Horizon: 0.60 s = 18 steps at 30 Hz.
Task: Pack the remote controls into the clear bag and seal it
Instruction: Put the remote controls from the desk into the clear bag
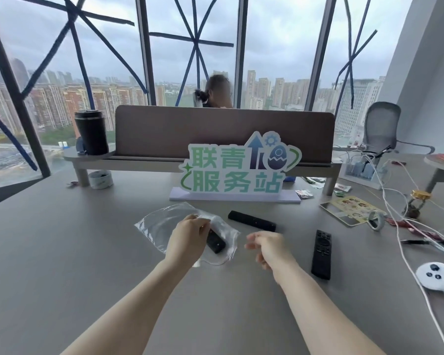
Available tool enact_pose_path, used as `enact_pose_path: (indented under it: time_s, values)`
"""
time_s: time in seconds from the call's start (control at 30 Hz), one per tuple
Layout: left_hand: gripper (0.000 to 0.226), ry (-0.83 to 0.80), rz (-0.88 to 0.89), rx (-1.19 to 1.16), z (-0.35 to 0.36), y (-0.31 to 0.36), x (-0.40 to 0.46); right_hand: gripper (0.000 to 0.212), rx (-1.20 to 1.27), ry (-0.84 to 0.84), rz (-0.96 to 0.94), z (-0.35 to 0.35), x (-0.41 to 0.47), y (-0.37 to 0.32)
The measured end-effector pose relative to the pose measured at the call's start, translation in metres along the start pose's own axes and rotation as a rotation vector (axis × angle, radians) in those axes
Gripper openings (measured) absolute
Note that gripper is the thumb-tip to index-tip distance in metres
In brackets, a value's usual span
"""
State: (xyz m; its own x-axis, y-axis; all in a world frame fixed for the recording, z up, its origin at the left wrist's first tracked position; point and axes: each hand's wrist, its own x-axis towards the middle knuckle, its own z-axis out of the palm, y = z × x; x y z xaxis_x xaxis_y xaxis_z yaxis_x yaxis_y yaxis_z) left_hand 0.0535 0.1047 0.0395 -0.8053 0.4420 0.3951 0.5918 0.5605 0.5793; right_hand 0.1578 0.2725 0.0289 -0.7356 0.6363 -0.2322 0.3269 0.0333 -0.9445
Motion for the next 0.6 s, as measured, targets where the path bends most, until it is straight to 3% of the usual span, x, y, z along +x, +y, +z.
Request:
enact_pose_path:
  time_s: [0.1,0.3,0.4,0.53,0.6]
  values:
    - [0.03,-0.037,-0.014,-0.008,0.006,-0.007,0.005,0.035,-0.234,0.188,-0.072,-0.023,0.036,0.016]
    - [0.028,-0.075,-0.036,0.018,0.008,-0.015,0.009,0.057,-0.604,0.057,-0.172,-0.025,0.098,0.023]
    - [0.023,-0.054,-0.056,0.014,0.001,-0.016,0.009,0.059,-0.685,0.114,-0.157,-0.019,0.119,0.025]
    - [0.025,-0.045,-0.066,-0.006,-0.003,-0.017,0.008,0.046,-0.782,0.194,-0.216,-0.014,0.111,0.025]
    - [0.021,-0.071,-0.066,-0.002,-0.001,-0.013,0.006,0.025,-0.746,0.111,-0.164,-0.018,0.097,0.021]
